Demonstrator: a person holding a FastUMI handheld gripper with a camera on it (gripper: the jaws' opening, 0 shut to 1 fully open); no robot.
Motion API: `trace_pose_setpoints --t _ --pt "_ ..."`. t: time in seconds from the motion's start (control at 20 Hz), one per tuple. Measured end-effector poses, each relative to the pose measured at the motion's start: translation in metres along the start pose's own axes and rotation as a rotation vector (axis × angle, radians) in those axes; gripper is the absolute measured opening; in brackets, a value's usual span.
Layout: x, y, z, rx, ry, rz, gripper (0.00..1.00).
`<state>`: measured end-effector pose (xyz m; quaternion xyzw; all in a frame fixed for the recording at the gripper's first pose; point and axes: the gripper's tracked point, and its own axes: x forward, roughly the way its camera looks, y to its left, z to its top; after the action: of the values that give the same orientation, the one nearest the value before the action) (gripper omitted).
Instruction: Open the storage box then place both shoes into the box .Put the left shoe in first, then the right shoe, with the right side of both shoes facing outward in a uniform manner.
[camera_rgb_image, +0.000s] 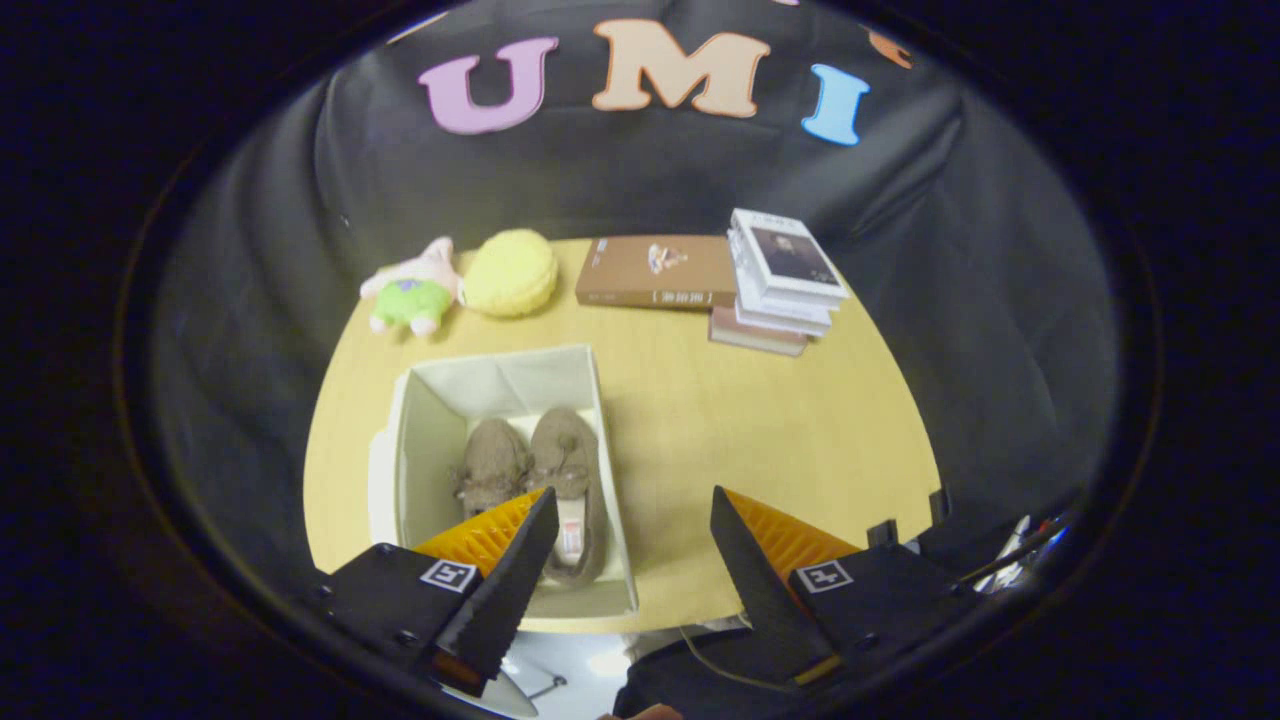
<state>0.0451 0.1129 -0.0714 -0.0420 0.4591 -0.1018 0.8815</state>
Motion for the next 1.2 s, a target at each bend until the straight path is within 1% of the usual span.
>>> trace_pose_setpoints --t 0.05,0.3,0.4,0.5,0.6,0.75,0.95,1.05,1.2 --pt "0.001 -0.008 0.011 0.018 -0.058 0.012 1.00" --pt "-0.003 -0.063 0.068 0.073 -0.363 0.020 0.99" --pt "-0.004 -0.085 0.089 0.082 -0.493 0.016 0.99" --pt "-0.008 -0.101 0.109 0.066 -0.614 0.024 0.99" --pt "-0.014 -0.118 0.119 0.031 -0.700 0.007 0.99" --pt "-0.024 -0.124 0.131 0.045 -0.842 0.035 0.99" --pt "-0.035 -0.131 0.125 0.036 -0.942 0.045 0.99" --pt "-0.042 -0.133 0.122 0.051 -0.983 0.055 0.99" --pt "-0.053 -0.131 0.114 0.067 -1.021 0.086 0.99"
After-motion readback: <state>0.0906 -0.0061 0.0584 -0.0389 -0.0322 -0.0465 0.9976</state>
